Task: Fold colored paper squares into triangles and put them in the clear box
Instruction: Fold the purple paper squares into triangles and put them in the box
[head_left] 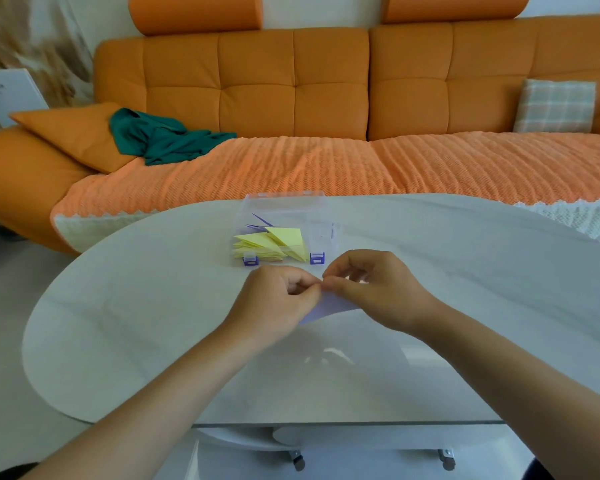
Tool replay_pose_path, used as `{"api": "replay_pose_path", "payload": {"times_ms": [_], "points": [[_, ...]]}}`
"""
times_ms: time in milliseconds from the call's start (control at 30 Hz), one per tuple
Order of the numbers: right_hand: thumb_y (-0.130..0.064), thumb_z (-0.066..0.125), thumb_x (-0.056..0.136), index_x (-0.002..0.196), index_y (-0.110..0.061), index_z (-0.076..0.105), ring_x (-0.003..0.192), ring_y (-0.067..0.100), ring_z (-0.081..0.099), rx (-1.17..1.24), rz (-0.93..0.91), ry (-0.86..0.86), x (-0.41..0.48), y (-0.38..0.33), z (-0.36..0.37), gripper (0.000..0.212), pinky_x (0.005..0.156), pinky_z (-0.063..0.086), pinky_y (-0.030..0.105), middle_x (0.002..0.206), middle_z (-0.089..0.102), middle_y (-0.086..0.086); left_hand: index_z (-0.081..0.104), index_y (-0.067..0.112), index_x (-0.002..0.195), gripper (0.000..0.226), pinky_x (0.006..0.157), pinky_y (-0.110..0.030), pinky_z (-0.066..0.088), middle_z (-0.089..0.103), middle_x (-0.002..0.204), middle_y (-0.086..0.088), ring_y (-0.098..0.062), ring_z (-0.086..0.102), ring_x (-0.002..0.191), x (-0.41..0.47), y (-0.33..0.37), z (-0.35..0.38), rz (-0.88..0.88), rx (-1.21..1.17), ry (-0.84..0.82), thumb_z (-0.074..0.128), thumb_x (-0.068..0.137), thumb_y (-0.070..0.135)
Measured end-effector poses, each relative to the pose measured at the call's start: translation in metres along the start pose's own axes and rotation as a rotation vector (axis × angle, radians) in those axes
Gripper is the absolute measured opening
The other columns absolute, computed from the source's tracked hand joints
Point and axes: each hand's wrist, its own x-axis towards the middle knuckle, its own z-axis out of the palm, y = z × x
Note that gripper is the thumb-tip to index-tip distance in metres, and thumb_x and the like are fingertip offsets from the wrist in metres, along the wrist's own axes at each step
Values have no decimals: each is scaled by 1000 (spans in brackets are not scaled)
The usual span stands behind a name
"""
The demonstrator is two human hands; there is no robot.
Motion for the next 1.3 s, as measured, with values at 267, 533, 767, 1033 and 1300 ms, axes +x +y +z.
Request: {"api": "replay_pose_path", "payload": {"times_ms": [267,533,767,1033,1300], "points": [[-24,66,91,72,-25,73,56,-2,52,90,110,139,9,4,-2,20,49,40,11,65,65,-13,72,34,70,14,65,-25,55,72,67,19,1,68,66,4,4,-13,-38,100,-114,58,74,35],[-22,67,92,74,-23,74,53,-5,53,195,172,265,14,9,-10,20,48,38,7,62,65,-18,70,41,91,13,78,-14,51,73,89,26,8,67,87,9,-26,-30,9,67,21,64,92,31],[-25,71,91,76,-23,77,59,1,57,299,186,249,22,7,17,15,54,45,14,71,72,-10,69,32,89,6,77,-27,51,73,80,17,-2,66,77,26,-16,-20,38,-65,-55,65,89,35],[-20,77,86,79,-14,77,41,-3,47,152,233,280,77,3,6,10,39,32,7,48,59,-17,66,23,77,20,67,-31,51,71,73,13,-4,61,70,69,-40,-55,72,275,93,57,95,24],[-17,82,82,84,-12,75,38,-2,49,51,257,262,145,9,4,9,37,34,10,46,60,-14,70,16,116,29,102,-34,38,67,122,3,-20,53,119,98,-67,-56,375,583,-10,55,98,33]]}}
